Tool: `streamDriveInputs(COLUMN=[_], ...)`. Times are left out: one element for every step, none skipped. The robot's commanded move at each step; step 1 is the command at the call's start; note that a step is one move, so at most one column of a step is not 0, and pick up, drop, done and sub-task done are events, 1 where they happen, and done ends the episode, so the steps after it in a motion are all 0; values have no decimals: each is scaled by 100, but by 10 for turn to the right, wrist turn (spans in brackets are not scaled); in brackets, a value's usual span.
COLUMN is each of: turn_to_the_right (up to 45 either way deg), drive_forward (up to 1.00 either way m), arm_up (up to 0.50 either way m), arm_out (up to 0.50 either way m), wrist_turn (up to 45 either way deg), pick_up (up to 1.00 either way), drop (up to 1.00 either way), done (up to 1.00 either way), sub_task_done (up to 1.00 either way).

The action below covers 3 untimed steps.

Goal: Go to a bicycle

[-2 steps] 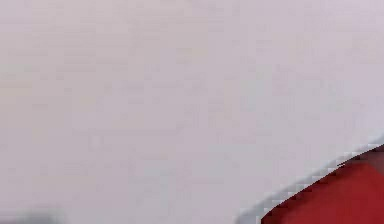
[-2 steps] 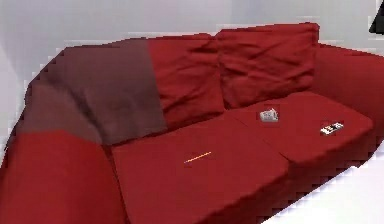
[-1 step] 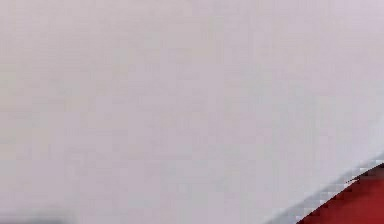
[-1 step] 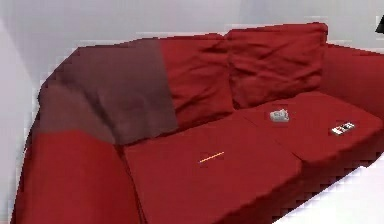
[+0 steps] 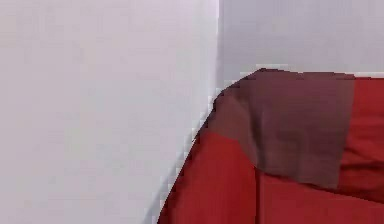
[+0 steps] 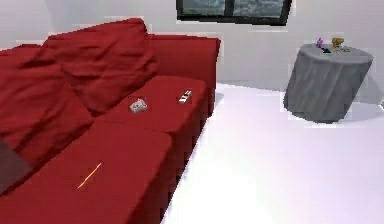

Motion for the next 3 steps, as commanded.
streamDriveInputs(turn_to_the_right=[450, 450, 120], drive_forward=[0, 0, 0], arm_up=[0, 0, 0], arm_out=[0, 0, 0], wrist_turn=[0, 0, 0], pick_up=[0, 0, 0], drop=[0, 0, 0], done=[0, 0, 0], sub_task_done=[0, 0, 0])
